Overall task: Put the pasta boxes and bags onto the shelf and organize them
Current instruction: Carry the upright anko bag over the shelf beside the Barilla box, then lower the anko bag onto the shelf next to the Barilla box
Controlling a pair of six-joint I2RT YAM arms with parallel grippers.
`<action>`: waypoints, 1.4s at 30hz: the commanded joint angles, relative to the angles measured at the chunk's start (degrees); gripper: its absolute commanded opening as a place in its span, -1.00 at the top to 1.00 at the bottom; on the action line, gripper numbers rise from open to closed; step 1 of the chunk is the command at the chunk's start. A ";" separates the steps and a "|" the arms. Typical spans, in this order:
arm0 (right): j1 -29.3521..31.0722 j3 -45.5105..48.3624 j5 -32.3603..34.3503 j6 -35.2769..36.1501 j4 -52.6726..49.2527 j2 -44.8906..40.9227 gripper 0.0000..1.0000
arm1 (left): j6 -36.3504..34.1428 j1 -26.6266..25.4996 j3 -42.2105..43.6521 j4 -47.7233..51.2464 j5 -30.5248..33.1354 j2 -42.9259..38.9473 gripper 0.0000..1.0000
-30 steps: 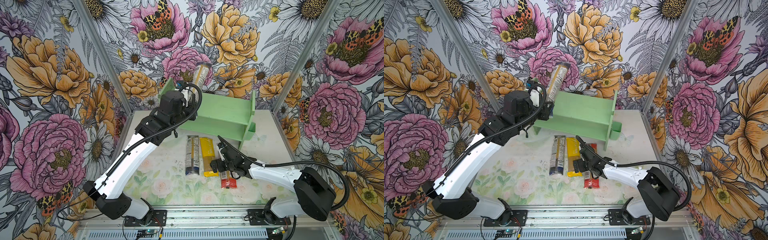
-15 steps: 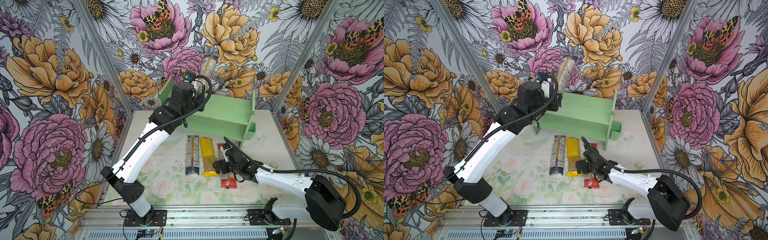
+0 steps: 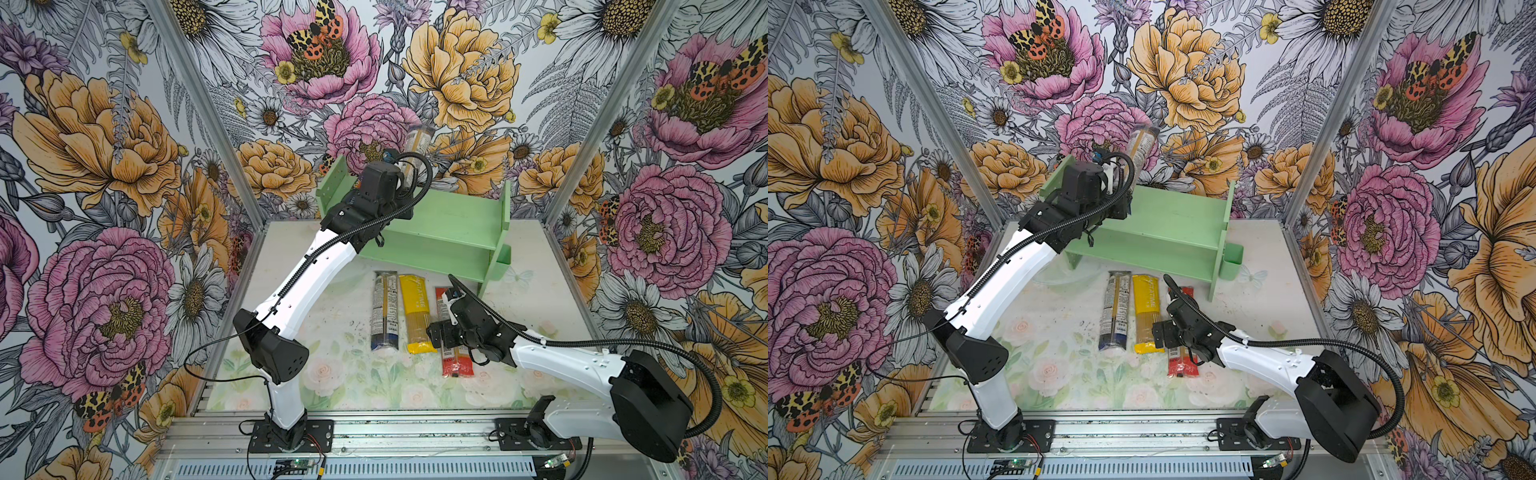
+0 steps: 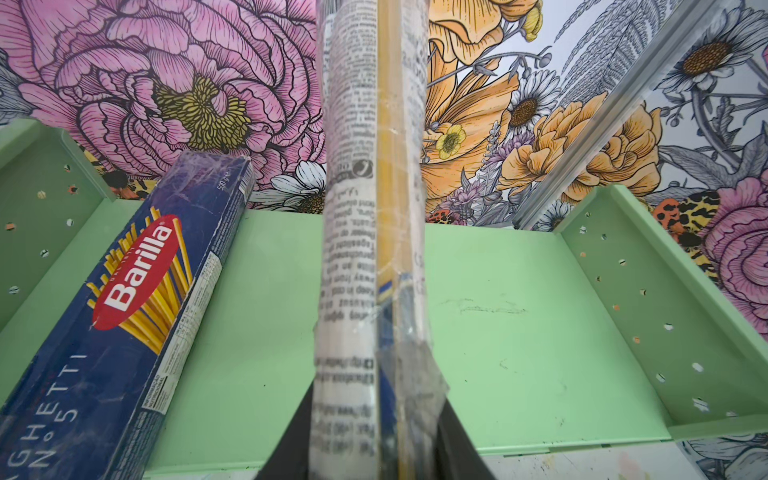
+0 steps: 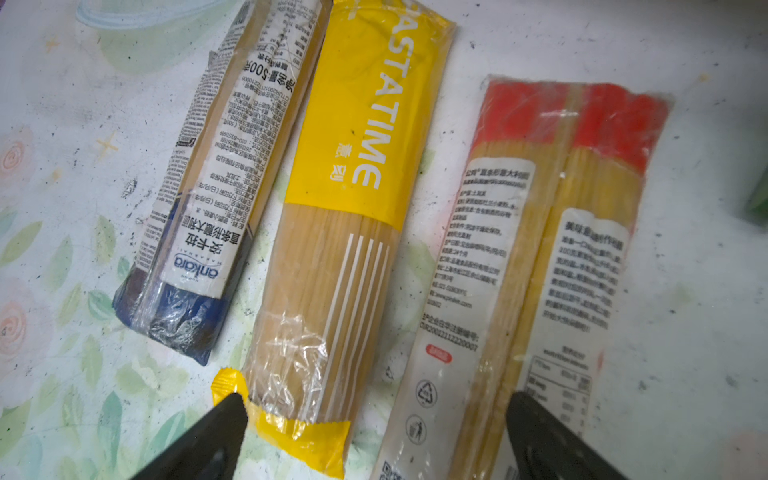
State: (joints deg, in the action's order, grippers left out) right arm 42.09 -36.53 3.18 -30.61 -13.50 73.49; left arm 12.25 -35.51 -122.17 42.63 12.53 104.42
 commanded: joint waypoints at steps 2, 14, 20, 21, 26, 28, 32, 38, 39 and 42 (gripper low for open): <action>0.39 0.19 1.29 -0.28 -0.21 -0.49 -0.99 | 1.20 1.51 -3.31 -9.14 -0.14 -1.42 1.00; 0.39 -1.52 1.12 0.31 -0.58 2.62 -0.99 | 2.25 1.95 1.98 -9.19 -0.14 -2.73 1.00; 0.38 -2.18 0.52 0.46 -0.96 3.64 -0.99 | 2.77 1.86 4.26 -9.23 0.03 -3.08 1.00; 0.40 -2.17 0.49 0.47 -1.00 3.67 -0.99 | 2.78 1.84 4.35 -9.17 -0.05 -3.08 1.00; 0.37 -2.07 0.77 0.57 -0.94 3.58 -0.99 | 2.80 1.20 5.77 -9.17 1.15 -3.52 1.00; 0.37 -2.05 0.71 0.52 -0.94 3.80 -0.99 | 3.00 1.19 6.23 -9.16 1.43 -3.48 1.00; 0.37 -2.15 0.69 0.51 -0.94 3.95 -0.99 | 3.66 0.89 6.86 -9.19 1.39 -3.44 1.00; 0.41 -2.06 0.51 0.39 -1.05 3.85 -0.99 | 3.83 0.14 7.34 -9.23 2.73 -3.44 1.00; 0.37 -1.98 0.51 0.39 -1.09 3.80 -0.99 | 3.83 0.06 7.44 -9.19 2.97 -3.51 1.00; 0.36 -1.79 0.60 0.41 -1.07 3.66 -0.99 | 4.18 0.00 8.02 -9.23 3.95 -3.70 1.00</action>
State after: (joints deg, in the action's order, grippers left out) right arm 42.09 -36.93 3.18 -30.41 -14.50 76.97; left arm 15.29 -35.20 -113.51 43.46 12.88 105.32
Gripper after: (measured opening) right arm 0.995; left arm 0.320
